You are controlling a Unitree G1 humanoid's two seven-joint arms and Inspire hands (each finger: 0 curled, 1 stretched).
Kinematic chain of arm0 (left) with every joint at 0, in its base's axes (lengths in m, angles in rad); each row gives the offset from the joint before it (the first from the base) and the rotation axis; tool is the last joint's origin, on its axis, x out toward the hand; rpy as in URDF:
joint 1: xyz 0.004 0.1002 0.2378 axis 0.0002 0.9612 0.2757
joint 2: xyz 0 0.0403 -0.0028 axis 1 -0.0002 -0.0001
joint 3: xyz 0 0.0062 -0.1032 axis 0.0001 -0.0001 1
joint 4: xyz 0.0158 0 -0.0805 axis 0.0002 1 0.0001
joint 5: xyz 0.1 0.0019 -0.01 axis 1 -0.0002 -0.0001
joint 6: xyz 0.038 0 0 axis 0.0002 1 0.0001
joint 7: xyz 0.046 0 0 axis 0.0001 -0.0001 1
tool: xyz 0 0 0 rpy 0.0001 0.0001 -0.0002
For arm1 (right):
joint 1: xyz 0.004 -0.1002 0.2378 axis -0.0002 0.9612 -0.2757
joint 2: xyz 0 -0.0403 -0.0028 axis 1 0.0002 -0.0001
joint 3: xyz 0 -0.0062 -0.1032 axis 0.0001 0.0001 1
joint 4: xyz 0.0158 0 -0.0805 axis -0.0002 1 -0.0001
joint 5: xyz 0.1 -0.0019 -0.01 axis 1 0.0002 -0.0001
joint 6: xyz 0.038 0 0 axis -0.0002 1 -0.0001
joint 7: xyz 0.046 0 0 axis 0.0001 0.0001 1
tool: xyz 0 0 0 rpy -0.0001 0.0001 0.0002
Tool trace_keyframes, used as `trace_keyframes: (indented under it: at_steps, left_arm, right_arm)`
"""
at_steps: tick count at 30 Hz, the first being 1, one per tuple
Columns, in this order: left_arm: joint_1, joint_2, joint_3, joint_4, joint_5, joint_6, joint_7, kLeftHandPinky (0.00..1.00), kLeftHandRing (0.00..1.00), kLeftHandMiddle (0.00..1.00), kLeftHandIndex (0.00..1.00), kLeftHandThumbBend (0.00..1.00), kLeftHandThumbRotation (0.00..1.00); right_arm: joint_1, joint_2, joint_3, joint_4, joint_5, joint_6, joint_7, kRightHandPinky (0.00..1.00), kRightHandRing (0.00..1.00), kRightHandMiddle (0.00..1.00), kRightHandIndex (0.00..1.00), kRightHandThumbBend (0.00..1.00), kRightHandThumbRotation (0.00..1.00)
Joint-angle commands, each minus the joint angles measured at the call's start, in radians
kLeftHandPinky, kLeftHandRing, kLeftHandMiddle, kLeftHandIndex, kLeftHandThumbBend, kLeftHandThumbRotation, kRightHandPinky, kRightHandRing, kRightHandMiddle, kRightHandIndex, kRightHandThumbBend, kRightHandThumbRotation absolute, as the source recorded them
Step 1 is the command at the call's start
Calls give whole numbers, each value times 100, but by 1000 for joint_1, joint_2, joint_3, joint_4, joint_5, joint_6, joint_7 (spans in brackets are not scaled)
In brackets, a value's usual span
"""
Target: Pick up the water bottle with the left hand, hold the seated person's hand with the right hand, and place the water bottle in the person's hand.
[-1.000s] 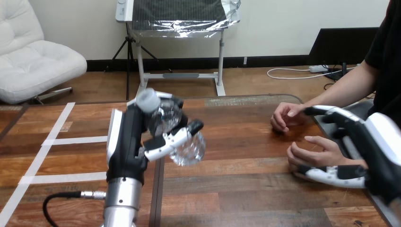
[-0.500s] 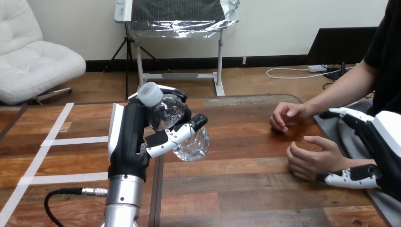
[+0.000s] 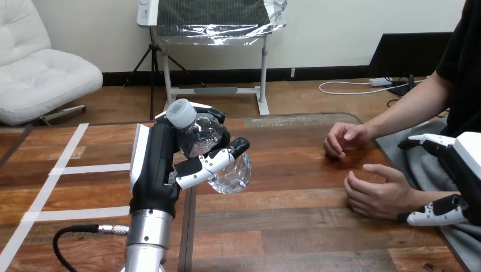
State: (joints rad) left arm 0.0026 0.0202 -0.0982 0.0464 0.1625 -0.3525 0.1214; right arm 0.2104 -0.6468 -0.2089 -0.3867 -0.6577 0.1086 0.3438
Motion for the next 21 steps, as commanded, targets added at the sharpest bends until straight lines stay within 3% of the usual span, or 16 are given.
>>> trace_keyframes:
  at_steps: [1, 15, 21]
  left_arm:
    - [-55, -3, 14, -45, -3, -31, 1, 37, 42, 46, 49, 62, 0]
    - [-55, -3, 15, -43, -8, -30, -5, 37, 42, 46, 49, 63, 0]
    - [-54, -3, 16, -47, -6, -28, -5, 37, 42, 46, 49, 63, 0]
  right_arm:
    - [-87, -59, 16, -18, -32, 28, 44, 81, 91, 89, 82, 89, 1]
    - [-163, -136, 81, 80, -82, 67, 174, 83, 92, 89, 84, 87, 0]
    - [-198, -171, 118, 132, -113, 70, 207, 83, 91, 89, 85, 86, 2]
